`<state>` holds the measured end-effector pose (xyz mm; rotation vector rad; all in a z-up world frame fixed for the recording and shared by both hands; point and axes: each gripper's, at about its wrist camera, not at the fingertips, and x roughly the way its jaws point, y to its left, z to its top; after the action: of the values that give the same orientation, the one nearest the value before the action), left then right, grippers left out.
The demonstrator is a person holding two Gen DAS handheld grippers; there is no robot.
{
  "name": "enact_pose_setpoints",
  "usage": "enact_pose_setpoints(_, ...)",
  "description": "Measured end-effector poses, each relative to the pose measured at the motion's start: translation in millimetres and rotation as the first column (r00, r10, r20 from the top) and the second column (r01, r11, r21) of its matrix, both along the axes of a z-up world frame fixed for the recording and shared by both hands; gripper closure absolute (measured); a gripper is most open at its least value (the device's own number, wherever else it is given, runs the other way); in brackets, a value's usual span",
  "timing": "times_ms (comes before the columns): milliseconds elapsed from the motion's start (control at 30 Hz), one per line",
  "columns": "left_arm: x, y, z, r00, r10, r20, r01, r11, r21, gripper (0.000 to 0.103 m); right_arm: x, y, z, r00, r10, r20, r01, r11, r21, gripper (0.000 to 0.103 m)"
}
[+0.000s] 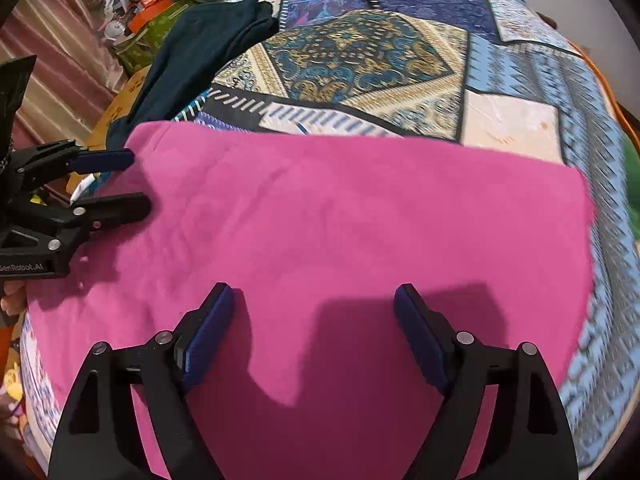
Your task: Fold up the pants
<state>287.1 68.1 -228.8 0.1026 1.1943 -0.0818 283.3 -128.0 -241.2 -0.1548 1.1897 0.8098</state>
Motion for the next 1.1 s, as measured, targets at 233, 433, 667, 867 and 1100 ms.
enact_pose_setpoints(233, -28, -5, 11, 1.0, 0.008, 0.03, -0.008, 1.0, -0.004, 0.032, -23, -35, 4, 0.998, -0.058, 0.017, 0.058, 0.998, 0.012, 0.023)
enact_pose_setpoints(433, -54, -4, 19, 0.998, 0.022, 0.053, -0.021, 1.0, -0.019, 0.027, -39, -59, 8, 0.991, -0.127, 0.052, 0.127, 0.992, 0.002, 0.023)
enact_pose_setpoints(667, -83, 1, 29, 0.992, 0.077, 0.098, -0.073, 0.997, -0.037, 0.026, -59, -83, 9, 0.979, -0.191, 0.078, 0.191, 0.982, 0.007, 0.023)
enact_pose_setpoints(867, -103, 7, 34, 0.986, 0.123, 0.109, -0.115, 0.99, -0.08, 0.026, -73, -95, 11, 0.97, -0.217, 0.108, 0.218, 0.976, 0.0, 0.022)
enact_pose_setpoints(1100, -120, 17, 39, 0.98, 0.17, 0.107, -0.161, 0.983, -0.086, 0.024, -83, -95, 22, 0.968, -0.204, 0.143, 0.208, 0.978, -0.017, 0.022)
